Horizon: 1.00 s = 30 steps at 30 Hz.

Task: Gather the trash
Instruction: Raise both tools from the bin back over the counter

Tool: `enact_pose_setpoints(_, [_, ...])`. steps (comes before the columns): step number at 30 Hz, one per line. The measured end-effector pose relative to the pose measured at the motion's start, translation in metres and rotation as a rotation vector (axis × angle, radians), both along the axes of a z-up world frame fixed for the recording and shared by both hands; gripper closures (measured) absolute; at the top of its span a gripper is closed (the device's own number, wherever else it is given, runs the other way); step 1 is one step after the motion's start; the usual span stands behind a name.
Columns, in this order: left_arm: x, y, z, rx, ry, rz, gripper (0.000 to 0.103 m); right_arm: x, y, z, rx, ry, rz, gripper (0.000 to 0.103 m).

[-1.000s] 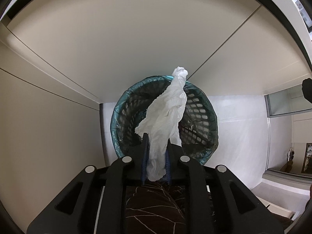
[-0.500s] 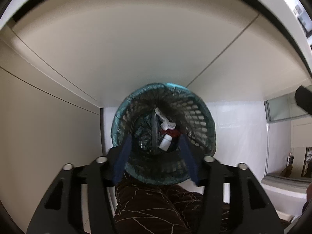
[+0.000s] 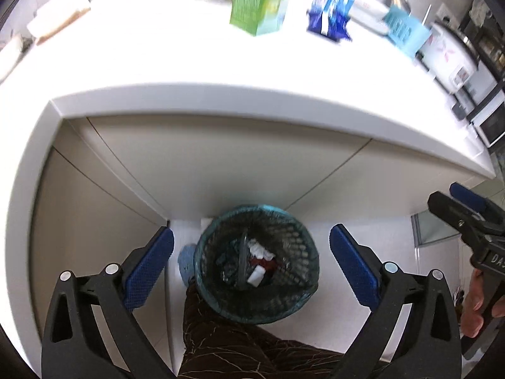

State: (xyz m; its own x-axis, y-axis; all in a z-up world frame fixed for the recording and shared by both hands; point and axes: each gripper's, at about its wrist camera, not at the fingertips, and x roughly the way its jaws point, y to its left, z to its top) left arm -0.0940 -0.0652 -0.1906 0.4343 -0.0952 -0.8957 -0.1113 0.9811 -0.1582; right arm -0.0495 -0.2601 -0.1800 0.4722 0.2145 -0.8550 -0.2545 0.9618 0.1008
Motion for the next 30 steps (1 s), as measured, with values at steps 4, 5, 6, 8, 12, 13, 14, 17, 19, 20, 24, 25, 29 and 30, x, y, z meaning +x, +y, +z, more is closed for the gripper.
enact_pose_setpoints(4, [0.002,0.004,0.031,0.0,-0.022,0.011,0.006,0.003,0.0,0.022,0.002,-0.03,-0.006,0.008])
enact_pose_setpoints(5, [0.003,0.005,0.039,-0.003,-0.026,0.014,0.006,0.003,0.001,0.027,-0.002,-0.039,-0.004,0.008])
enact_pose_setpoints(6, [0.004,0.005,0.045,-0.004,-0.032,0.015,0.006,0.003,0.002,0.033,-0.003,-0.048,-0.001,0.008])
enact_pose_setpoints(8, [0.005,0.005,0.053,0.004,-0.04,0.012,0.006,0.004,0.003,0.043,-0.001,-0.062,-0.001,0.008])
enact_pose_setpoints(12, [0.008,0.009,0.068,-0.002,-0.051,0.013,0.006,0.009,0.003,0.061,0.002,-0.078,-0.012,0.008])
enact_pose_setpoints(13, [0.01,0.01,0.071,-0.005,-0.053,0.014,0.006,0.011,0.003,0.065,0.003,-0.082,-0.015,0.008])
enact_pose_setpoints(14, [0.011,0.01,0.073,-0.003,-0.058,0.014,0.006,0.012,0.003,0.07,0.005,-0.087,-0.02,0.008])
enact_pose_setpoints(17, [0.016,0.011,0.083,0.003,-0.071,0.011,0.006,0.017,0.002,0.079,0.008,-0.096,-0.031,0.008])
enact_pose_setpoints(19, [0.021,0.012,0.088,0.0,-0.075,0.013,0.006,0.022,0.002,0.084,0.008,-0.101,-0.037,0.008])
enact_pose_setpoints(20, [0.023,0.013,0.091,0.0,-0.08,0.012,0.006,0.025,0.003,0.087,0.006,-0.106,-0.04,0.008])
enact_pose_setpoints(24, [0.034,0.015,0.101,0.01,-0.091,0.004,0.006,0.035,0.005,0.098,0.004,-0.12,-0.047,0.008])
enact_pose_setpoints(25, [0.038,0.017,0.103,0.01,-0.093,0.005,0.006,0.038,0.006,0.101,0.003,-0.124,-0.049,0.008])
enact_pose_setpoints(29, [0.053,0.02,0.111,0.005,-0.1,-0.001,0.006,0.052,0.008,0.111,0.003,-0.136,-0.064,0.008])
enact_pose_setpoints(30, [0.056,0.02,0.112,0.006,-0.102,-0.006,0.006,0.055,0.009,0.113,0.001,-0.138,-0.068,0.008])
